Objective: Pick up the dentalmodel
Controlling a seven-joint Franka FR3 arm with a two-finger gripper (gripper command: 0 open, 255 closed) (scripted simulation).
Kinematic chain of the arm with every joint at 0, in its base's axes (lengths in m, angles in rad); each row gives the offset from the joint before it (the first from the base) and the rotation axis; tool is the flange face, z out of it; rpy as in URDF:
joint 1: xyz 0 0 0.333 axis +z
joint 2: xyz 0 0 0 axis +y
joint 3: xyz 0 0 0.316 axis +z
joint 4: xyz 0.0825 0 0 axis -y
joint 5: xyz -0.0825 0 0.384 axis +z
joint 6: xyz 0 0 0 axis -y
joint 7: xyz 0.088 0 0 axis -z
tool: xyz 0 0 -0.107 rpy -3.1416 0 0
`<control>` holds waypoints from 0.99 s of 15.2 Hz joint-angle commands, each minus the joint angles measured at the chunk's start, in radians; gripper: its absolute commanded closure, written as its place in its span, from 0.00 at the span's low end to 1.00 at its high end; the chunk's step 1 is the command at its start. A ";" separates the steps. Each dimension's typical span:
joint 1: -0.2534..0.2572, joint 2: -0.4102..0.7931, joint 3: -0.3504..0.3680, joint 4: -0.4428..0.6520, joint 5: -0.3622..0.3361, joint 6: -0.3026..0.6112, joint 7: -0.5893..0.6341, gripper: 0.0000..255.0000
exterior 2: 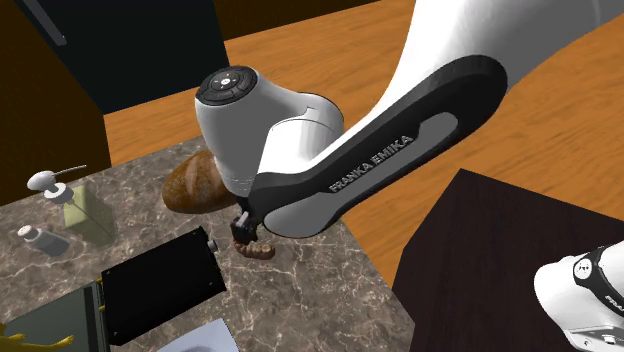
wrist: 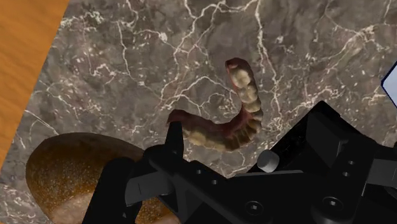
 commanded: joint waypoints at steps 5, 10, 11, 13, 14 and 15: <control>0.031 0.239 -0.003 0.223 -0.008 -0.002 -0.001 0.00; 0.045 0.346 -0.006 0.324 -0.010 -0.002 -0.003 0.00; 0.047 0.357 -0.008 0.329 -0.011 0.004 -0.003 0.00; 0.049 0.380 -0.010 0.339 -0.013 0.017 -0.002 0.00; 0.050 0.391 -0.012 0.345 -0.014 0.023 -0.001 0.00; 0.052 0.410 -0.014 0.354 -0.016 0.032 0.000 0.00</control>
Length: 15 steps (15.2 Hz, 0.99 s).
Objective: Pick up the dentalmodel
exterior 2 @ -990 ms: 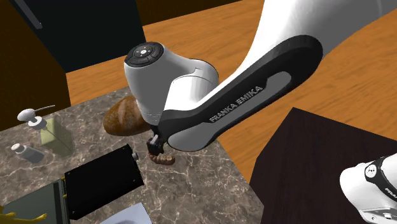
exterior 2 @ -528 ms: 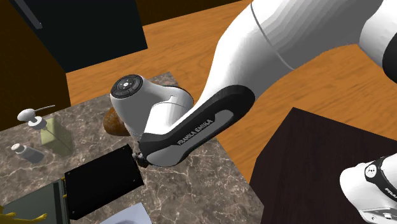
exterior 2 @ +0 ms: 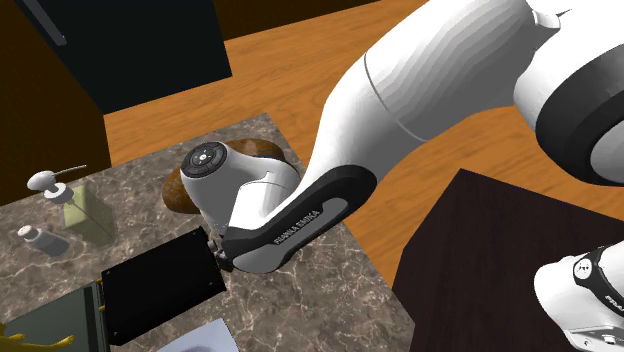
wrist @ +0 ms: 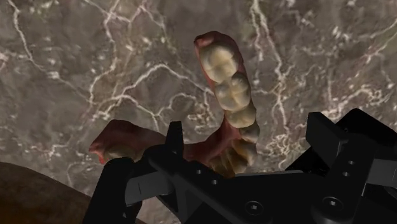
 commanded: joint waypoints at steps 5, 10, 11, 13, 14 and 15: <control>0.001 0.012 -0.002 0.003 -0.001 0.009 0.001 1.00; 0.001 0.012 -0.002 0.003 -0.001 0.009 0.000 1.00; 0.001 0.012 -0.002 0.003 -0.001 0.009 0.000 1.00; 0.000 0.002 0.000 0.000 0.000 0.002 0.000 1.00; -0.001 -0.010 0.001 -0.006 0.001 -0.003 0.000 1.00; -0.002 -0.021 0.002 -0.012 0.002 -0.009 -0.001 1.00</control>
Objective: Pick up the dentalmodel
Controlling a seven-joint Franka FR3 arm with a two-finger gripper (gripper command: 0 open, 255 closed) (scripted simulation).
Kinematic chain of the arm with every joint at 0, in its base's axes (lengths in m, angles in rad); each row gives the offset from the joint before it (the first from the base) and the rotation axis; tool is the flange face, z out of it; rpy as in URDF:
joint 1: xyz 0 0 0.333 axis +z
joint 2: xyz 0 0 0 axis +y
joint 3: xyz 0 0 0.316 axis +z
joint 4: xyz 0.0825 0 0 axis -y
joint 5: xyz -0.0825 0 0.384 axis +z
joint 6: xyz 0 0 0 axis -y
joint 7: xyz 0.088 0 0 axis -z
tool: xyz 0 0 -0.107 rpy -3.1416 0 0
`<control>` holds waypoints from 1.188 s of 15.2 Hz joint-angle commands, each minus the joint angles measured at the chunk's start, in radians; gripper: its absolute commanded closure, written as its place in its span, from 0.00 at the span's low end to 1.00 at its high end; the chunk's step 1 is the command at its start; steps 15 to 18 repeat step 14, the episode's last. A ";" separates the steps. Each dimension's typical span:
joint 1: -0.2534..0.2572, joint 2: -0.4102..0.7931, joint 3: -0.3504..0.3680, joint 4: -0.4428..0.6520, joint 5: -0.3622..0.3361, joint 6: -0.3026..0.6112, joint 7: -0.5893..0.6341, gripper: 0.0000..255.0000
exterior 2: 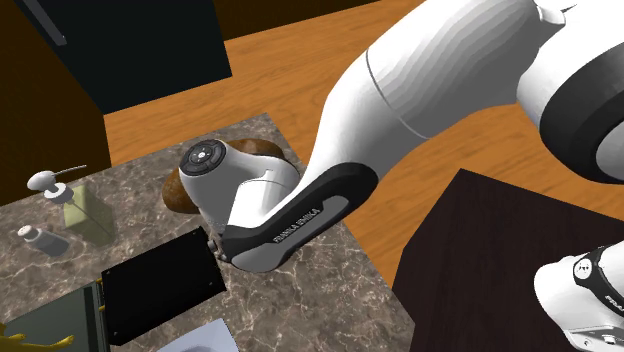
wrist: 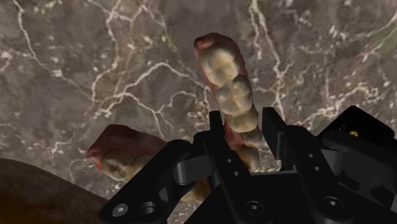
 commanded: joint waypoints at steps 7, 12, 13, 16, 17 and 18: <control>-0.009 -0.089 0.011 -0.040 0.009 -0.049 -0.005 1.00; -0.014 -0.140 0.018 -0.055 0.016 -0.085 -0.009 1.00; -0.014 -0.142 0.019 -0.056 0.016 -0.086 -0.009 1.00; -0.014 -0.142 0.019 -0.056 0.016 -0.086 -0.009 1.00; -0.014 -0.142 0.019 -0.056 0.016 -0.086 -0.009 1.00; -0.014 -0.142 0.019 -0.056 0.016 -0.086 -0.009 1.00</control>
